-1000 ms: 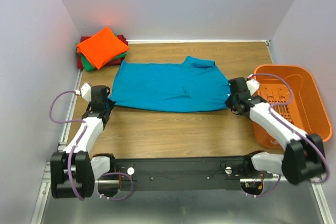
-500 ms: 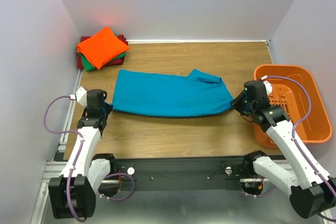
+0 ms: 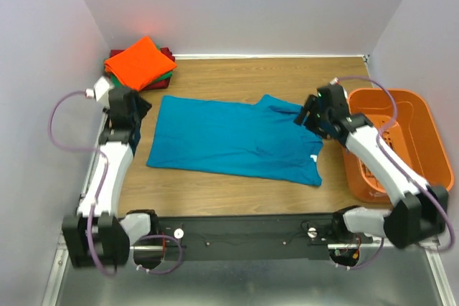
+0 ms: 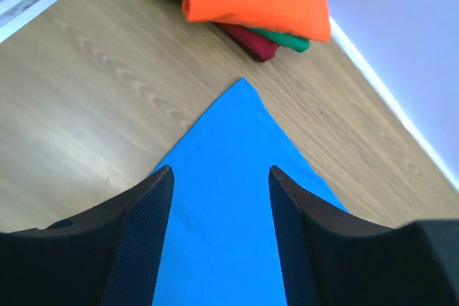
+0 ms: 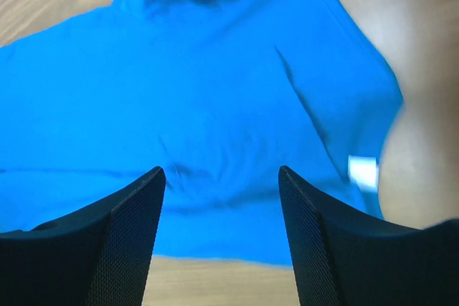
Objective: Fold and stack the t-shirts
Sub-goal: Fold the tshirt
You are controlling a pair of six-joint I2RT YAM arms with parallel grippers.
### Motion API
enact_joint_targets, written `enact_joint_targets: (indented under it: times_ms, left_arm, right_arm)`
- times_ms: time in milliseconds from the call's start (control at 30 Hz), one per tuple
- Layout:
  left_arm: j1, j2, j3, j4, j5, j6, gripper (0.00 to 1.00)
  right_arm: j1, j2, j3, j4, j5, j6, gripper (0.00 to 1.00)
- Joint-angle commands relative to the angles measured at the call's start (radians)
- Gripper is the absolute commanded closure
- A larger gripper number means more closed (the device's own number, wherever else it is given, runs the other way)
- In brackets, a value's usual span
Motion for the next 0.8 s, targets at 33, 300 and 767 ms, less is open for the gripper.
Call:
enact_joint_targets:
  times_ms: [33,300,767]
  left_arm:
    - [-0.035,0.296,0.191,0.069,-0.005,0.101,0.39]
    - [-0.098,0.666,0.48,0.002,-0.117,0.131,0.52]
    - [-0.165,1.107,0.888,-0.196,-0.245,0.112,0.62]
  right_arm:
    - [-0.006,0.285,0.215,0.189,-0.022,-0.195,0.3]
    - [-0.077,0.624,0.516,0.227,-0.071,-0.28,0.32]
    - [-0.144,0.825,0.607,0.262,-0.179,-0.309,0.33]
